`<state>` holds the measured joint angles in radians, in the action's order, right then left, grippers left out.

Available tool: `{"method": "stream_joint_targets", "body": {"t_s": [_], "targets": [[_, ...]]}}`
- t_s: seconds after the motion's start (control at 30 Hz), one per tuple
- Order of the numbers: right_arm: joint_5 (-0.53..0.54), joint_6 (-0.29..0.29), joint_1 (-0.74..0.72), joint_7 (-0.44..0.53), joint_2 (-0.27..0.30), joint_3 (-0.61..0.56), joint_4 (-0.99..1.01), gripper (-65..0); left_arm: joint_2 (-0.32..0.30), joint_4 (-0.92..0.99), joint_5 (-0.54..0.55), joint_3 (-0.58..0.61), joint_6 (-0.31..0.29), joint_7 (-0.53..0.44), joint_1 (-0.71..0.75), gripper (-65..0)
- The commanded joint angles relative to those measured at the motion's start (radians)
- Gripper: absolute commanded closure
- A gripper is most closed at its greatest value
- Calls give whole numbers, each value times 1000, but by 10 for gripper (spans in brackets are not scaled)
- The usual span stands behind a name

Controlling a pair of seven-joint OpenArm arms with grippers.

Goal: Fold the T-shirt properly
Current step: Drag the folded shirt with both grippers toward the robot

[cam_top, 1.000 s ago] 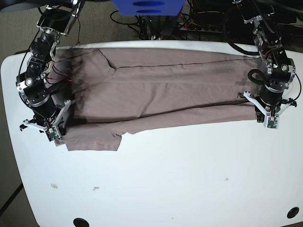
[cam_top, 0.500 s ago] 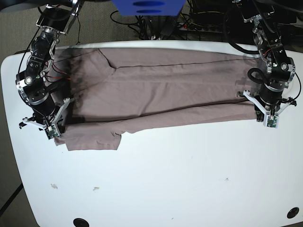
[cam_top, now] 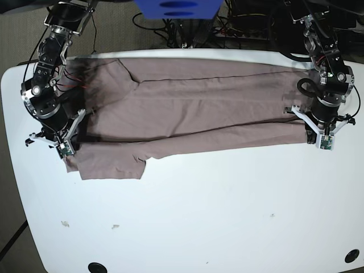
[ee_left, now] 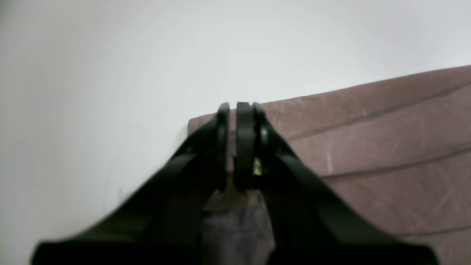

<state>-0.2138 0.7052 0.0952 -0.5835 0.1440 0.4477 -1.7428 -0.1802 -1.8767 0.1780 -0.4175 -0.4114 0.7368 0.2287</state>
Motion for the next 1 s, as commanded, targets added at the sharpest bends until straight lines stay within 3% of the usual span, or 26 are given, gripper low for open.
{"method": "stream_joint_targets", "body": {"t_s": [0.0, 0.97], "targets": [[5, -7, -4, 22, 11, 4, -25, 0, -12, -20, 8, -5, 3, -22, 6, -16], [49, -7, 106, 14, 12, 87, -75, 0, -18, -111, 19, -34, -5, 0, 116, -13]]}}
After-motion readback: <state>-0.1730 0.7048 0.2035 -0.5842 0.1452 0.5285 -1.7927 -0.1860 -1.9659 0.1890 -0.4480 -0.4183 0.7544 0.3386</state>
